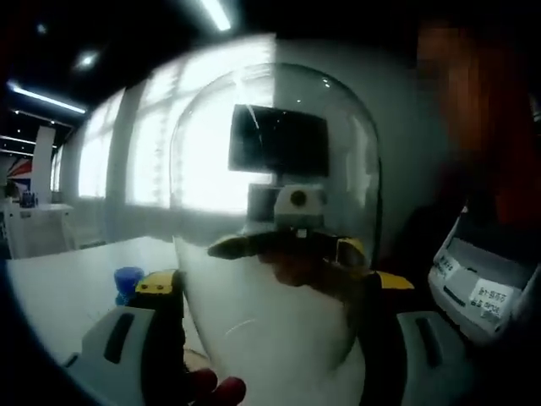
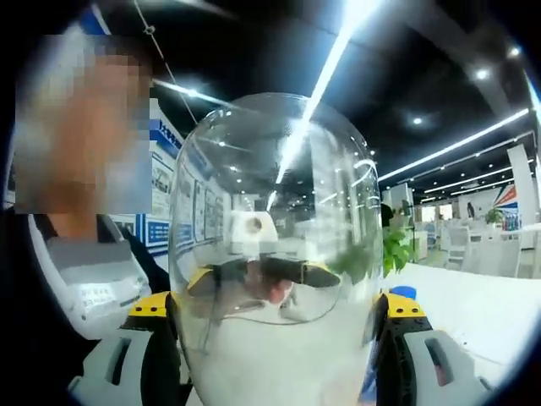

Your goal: Open the cover put in the Mizone put the cover back on

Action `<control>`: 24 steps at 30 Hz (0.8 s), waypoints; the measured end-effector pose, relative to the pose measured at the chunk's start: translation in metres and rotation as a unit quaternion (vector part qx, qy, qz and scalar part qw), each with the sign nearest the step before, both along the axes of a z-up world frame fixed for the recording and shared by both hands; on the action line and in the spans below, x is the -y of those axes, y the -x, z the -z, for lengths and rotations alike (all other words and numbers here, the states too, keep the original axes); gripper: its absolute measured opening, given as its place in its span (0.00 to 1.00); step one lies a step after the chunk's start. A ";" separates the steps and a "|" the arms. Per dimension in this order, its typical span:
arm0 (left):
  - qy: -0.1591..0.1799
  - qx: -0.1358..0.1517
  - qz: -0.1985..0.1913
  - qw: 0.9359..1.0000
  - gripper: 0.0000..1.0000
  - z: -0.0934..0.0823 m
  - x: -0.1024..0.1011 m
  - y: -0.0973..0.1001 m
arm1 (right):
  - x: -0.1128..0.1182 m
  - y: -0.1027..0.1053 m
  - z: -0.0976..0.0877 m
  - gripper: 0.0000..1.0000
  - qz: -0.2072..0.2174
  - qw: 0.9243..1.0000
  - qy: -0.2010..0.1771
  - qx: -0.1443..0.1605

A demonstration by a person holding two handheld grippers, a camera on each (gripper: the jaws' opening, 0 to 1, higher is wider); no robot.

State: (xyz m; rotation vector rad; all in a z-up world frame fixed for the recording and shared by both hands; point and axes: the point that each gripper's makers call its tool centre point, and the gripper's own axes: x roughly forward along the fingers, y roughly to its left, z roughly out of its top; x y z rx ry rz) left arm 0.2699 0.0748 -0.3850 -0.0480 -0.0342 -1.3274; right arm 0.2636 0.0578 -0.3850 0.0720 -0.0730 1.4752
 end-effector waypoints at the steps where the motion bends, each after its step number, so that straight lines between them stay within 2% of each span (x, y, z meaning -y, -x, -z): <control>1: -0.001 0.001 0.000 1.000 0.74 -0.002 0.000 0.000 | 0.000 -0.001 -0.002 0.90 0.000 1.000 0.000 0.001; 12: 0.003 -0.013 -0.001 1.000 0.74 -0.029 0.004 -0.018 | 0.006 -0.020 -0.030 0.90 0.001 1.000 -0.011 -0.014; 24: 0.001 -0.022 -0.003 1.000 0.74 -0.051 -0.004 -0.045 | -0.002 -0.046 -0.061 0.90 0.004 1.000 -0.029 -0.010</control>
